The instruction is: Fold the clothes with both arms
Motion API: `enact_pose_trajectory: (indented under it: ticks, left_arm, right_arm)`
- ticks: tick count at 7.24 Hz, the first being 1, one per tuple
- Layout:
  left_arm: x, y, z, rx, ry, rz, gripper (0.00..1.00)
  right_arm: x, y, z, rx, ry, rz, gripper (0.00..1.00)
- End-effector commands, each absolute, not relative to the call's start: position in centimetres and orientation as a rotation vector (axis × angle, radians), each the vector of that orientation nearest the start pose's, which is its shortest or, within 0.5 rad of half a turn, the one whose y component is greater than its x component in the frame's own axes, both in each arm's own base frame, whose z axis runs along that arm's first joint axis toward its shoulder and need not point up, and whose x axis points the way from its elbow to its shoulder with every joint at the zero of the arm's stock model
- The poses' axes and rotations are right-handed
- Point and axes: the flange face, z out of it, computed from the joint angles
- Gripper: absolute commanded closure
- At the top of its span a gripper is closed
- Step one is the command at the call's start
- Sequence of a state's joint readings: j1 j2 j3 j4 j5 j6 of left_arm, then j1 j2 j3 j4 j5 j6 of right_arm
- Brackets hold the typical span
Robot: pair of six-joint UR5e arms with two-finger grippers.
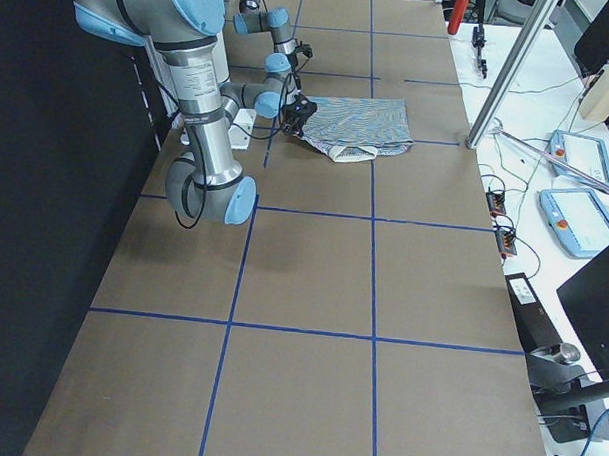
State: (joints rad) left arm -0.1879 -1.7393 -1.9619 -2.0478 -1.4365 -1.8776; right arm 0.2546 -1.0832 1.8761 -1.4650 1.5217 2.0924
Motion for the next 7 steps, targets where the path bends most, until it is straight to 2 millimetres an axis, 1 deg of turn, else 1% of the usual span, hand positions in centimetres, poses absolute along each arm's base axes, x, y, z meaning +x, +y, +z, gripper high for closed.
enact_pose_trajectory:
  ticks: [1,2,3,4,5,7]
  left_arm:
    - [50.75,-23.77,34.04,0.053,1.047,-0.505,0.56]
    - [50.93,-23.71,34.35,0.053,1.04,-0.503,0.59]
    - [50.93,-23.71,34.33,0.053,1.041,-0.503,0.69]
    - [50.91,-23.72,34.46,0.054,1.037,-0.506,1.0]
    - [50.95,-23.73,34.44,0.055,1.033,-0.504,1.0]
    - [50.59,-23.74,33.75,0.055,1.038,-0.503,1.0]
  right_arm:
    - [-55.88,-28.92,24.17,-0.076,-0.921,0.745,1.0]
    - [-55.88,-28.92,24.17,-0.076,-0.921,0.745,1.0]
    - [-55.84,-28.91,24.13,-0.076,-0.921,0.745,1.0]
    - [-55.6,-28.83,24.0,-0.078,-0.926,0.744,1.0]
    - [-55.52,-28.81,23.81,-0.078,-0.929,0.744,1.0]
    - [-55.57,-28.82,23.87,-0.077,-0.927,0.743,1.0]
